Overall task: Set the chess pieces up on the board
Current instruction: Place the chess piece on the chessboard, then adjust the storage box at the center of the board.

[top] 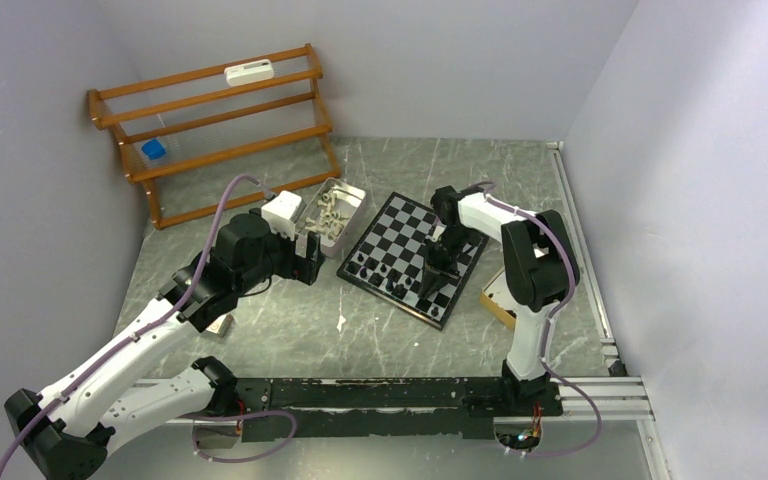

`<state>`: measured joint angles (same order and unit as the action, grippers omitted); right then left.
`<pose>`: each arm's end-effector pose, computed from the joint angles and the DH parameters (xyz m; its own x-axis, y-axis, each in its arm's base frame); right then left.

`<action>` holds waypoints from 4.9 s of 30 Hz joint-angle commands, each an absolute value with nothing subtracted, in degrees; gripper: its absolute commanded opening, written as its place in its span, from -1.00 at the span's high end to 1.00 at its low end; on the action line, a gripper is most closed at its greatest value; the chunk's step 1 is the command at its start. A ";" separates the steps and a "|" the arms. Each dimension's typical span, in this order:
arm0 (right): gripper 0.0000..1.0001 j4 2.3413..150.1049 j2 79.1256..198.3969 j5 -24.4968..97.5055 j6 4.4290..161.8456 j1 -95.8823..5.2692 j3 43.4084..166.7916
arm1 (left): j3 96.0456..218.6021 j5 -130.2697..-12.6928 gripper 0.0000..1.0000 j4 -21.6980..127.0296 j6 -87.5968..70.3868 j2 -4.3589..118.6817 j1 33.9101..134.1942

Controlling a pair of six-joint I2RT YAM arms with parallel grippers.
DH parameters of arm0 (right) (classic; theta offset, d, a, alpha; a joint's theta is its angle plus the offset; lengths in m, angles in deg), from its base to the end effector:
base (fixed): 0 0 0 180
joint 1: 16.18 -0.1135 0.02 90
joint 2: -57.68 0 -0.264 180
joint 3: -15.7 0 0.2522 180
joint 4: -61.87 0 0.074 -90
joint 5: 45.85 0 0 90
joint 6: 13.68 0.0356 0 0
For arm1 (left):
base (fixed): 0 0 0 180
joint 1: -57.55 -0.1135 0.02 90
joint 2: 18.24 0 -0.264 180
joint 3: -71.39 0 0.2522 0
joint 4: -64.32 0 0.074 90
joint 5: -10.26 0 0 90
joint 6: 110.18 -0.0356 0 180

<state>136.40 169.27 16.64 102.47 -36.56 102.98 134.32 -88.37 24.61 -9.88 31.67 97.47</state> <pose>0.3043 0.1306 0.1508 -0.9383 0.0684 0.3391 0.1907 0.9202 0.3420 0.1517 -0.1199 0.3232 -0.4340 0.1326 -0.8911 0.4615 0.8822 -0.0934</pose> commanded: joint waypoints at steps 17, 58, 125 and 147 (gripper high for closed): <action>0.61 136.89 173.05 15.85 101.63 -37.01 106.47 | 134.46 -89.16 -0.99 24.73 -10.07 30.81 97.81; 0.64 135.23 171.84 18.06 102.77 -36.28 108.78 | 134.46 -89.33 -0.99 24.55 -9.93 30.50 97.76; 0.27 139.04 165.01 20.33 103.25 -32.49 113.21 | 134.36 -90.47 -0.99 24.46 -10.06 30.26 97.75; -0.59 134.41 130.20 58.76 109.97 -25.56 104.98 | 141.16 -81.52 -0.99 27.58 -8.09 41.15 97.71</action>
<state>137.82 133.05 54.30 107.35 -28.61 107.62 135.92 -85.17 25.63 -8.37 39.25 97.47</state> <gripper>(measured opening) 0.656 0.995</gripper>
